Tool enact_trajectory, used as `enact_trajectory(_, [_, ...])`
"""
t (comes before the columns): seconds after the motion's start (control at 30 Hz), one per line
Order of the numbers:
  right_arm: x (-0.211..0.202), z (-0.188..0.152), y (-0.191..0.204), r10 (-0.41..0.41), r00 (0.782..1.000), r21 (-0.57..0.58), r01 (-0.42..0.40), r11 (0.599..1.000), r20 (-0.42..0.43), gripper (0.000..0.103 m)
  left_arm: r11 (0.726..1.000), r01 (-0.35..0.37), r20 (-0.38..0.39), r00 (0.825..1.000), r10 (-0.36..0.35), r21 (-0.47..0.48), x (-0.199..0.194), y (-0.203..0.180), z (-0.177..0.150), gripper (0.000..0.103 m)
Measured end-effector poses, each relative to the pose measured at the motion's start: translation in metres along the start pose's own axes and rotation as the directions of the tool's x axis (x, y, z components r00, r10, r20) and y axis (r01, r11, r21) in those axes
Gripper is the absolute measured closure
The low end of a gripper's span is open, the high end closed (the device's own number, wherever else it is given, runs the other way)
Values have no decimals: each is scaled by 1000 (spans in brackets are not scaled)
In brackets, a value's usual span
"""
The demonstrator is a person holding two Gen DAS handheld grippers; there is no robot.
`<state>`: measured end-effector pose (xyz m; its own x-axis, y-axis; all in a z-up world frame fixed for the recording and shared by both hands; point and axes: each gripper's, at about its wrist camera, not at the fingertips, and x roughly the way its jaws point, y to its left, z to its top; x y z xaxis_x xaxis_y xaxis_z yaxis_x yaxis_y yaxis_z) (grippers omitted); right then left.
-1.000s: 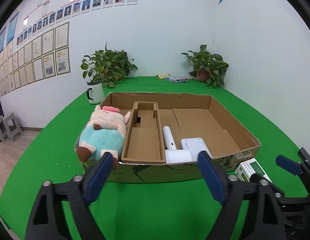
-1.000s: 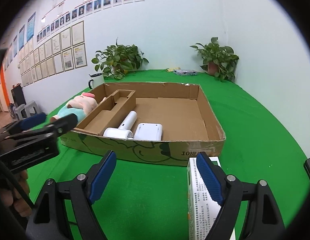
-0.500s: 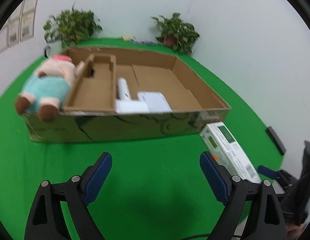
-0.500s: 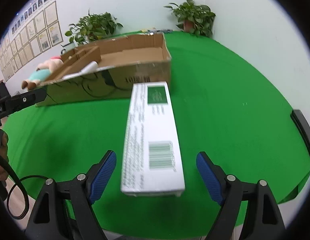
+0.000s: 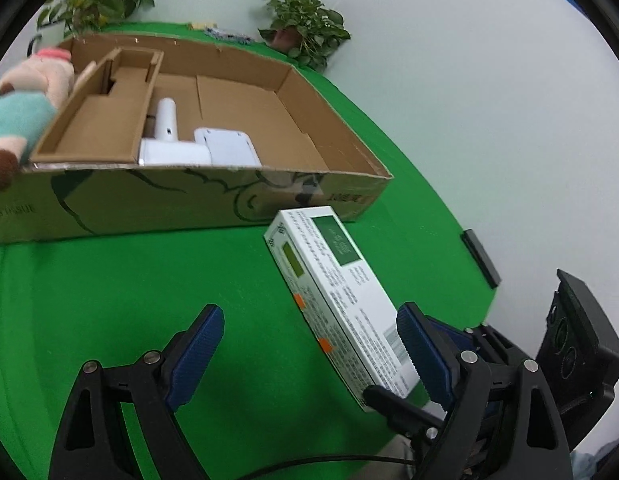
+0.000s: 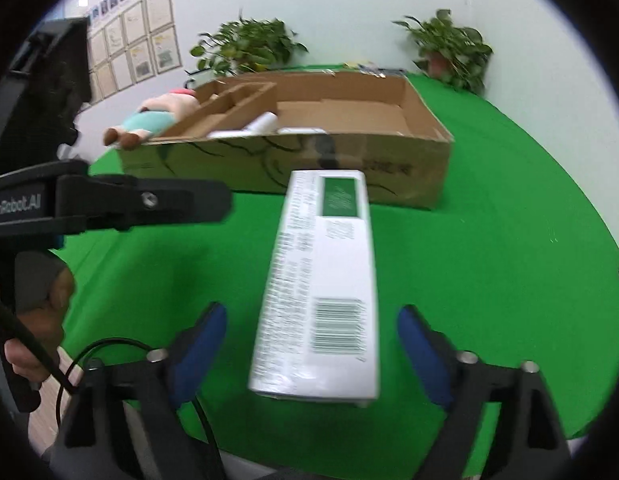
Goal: Organize objects
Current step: 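Grasp the white medicine box with green label using the right gripper, then lift the medicine box and lower it into the large box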
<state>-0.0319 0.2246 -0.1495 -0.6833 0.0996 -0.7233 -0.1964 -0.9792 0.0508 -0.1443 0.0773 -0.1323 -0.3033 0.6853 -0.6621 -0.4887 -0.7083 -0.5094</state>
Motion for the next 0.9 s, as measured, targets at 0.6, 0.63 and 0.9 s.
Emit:
enact_trajectory(0.6, [5, -4, -3, 16, 999, -28, -17, 999, -35, 15, 955, 228, -110, 962, -252, -188, 64, 8, -3, 15])
enact_trajectory(0.63, [6, -5, -4, 19, 999, -25, -20, 999, -38, 16, 954, 236, -114, 959, -259, -183, 66, 6, -3, 15])
enact_trajectory(0.9, [1, -12, 1, 22, 995, -15, -23, 1000, -93, 37, 953, 251, -146, 950, -276, -168, 66, -9, -22, 17])
